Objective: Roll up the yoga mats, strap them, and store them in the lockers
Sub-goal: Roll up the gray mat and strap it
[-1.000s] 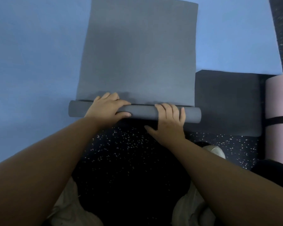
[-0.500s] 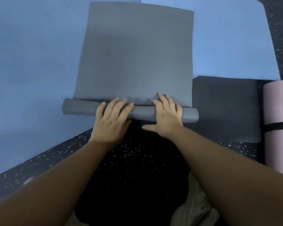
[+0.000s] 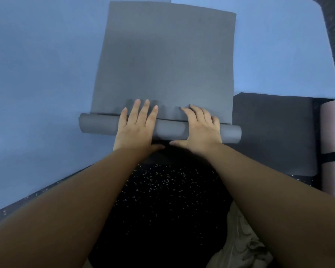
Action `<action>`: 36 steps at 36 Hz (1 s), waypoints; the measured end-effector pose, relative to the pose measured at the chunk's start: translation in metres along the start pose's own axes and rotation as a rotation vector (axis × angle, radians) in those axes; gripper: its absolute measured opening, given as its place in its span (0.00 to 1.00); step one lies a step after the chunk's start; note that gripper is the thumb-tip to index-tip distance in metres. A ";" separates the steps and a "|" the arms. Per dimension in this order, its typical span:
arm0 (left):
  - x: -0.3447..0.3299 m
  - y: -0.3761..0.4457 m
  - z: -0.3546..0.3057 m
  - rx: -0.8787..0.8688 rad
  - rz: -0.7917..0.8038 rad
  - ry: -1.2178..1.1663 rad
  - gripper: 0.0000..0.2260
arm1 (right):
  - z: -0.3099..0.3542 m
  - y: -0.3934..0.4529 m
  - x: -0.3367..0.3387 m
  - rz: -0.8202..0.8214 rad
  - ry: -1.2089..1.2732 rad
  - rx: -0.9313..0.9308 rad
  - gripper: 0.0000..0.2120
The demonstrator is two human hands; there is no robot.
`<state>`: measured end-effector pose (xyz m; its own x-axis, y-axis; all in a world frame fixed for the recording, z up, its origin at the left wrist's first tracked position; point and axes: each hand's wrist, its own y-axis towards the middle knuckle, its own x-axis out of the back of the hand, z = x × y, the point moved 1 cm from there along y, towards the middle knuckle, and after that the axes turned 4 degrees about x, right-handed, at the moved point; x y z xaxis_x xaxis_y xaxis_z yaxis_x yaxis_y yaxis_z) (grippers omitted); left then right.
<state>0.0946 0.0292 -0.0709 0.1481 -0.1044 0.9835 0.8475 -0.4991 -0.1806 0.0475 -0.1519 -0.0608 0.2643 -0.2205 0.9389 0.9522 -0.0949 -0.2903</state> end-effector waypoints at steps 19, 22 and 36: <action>0.016 0.038 0.010 -0.005 0.160 -0.098 0.53 | 0.023 -0.019 -0.031 -0.190 -0.045 -0.048 0.41; 0.012 0.033 0.013 -0.055 -0.016 -0.094 0.49 | 0.017 -0.014 -0.023 -0.022 -0.038 -0.026 0.44; -0.026 0.001 0.016 -0.097 -0.532 0.030 0.24 | 0.009 0.006 -0.004 0.118 0.036 -0.016 0.44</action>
<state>0.0997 0.0455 -0.0962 -0.3048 0.1608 0.9388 0.7503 -0.5666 0.3407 0.0537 -0.1426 -0.0650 0.3686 -0.2660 0.8907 0.9122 -0.0811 -0.4017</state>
